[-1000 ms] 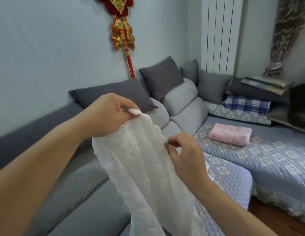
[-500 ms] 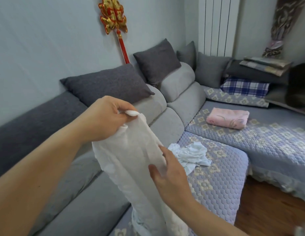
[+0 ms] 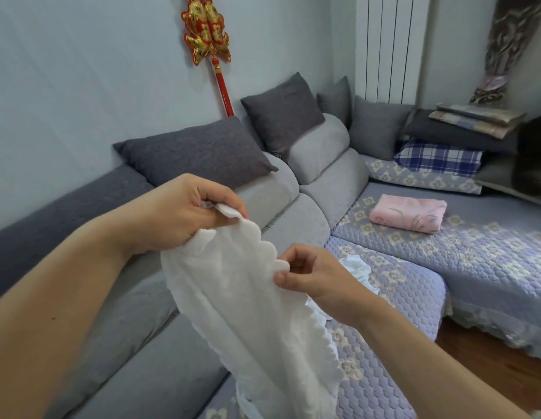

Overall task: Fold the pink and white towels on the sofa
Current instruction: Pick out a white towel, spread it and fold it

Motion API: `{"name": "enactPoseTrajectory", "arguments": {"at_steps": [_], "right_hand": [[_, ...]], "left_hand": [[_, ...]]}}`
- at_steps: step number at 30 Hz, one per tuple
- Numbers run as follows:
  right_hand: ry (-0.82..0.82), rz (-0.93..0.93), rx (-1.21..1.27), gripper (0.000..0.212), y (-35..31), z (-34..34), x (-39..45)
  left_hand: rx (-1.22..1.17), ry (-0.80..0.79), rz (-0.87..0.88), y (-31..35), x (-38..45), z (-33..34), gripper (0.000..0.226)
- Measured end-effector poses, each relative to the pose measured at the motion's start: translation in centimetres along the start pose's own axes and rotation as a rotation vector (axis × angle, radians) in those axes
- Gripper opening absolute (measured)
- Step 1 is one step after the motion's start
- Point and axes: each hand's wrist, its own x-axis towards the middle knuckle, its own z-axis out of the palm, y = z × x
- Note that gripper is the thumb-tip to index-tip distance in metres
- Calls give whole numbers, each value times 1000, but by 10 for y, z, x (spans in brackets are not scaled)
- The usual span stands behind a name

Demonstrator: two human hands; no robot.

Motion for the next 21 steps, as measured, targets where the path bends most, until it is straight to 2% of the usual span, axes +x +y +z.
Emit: {"name": "enactPoseTrajectory", "arguments": {"at_steps": [5, 7, 12, 15, 21], "right_hand": [[-9, -7, 24, 27, -1, 3, 3], [-3, 34, -40, 23, -2, 5, 2], [119, 148, -148, 14, -7, 6, 1], [147, 181, -151, 20, -9, 7, 0], [253, 157, -178, 25, -9, 8, 2]], "left_hand": [[18, 33, -19, -4, -3, -4, 17], [44, 41, -49, -5, -3, -3, 17], [126, 136, -114, -10, 0, -1, 23], [117, 190, -144, -13, 2, 0, 22], [134, 200, -173, -16, 4, 4, 19]]}}
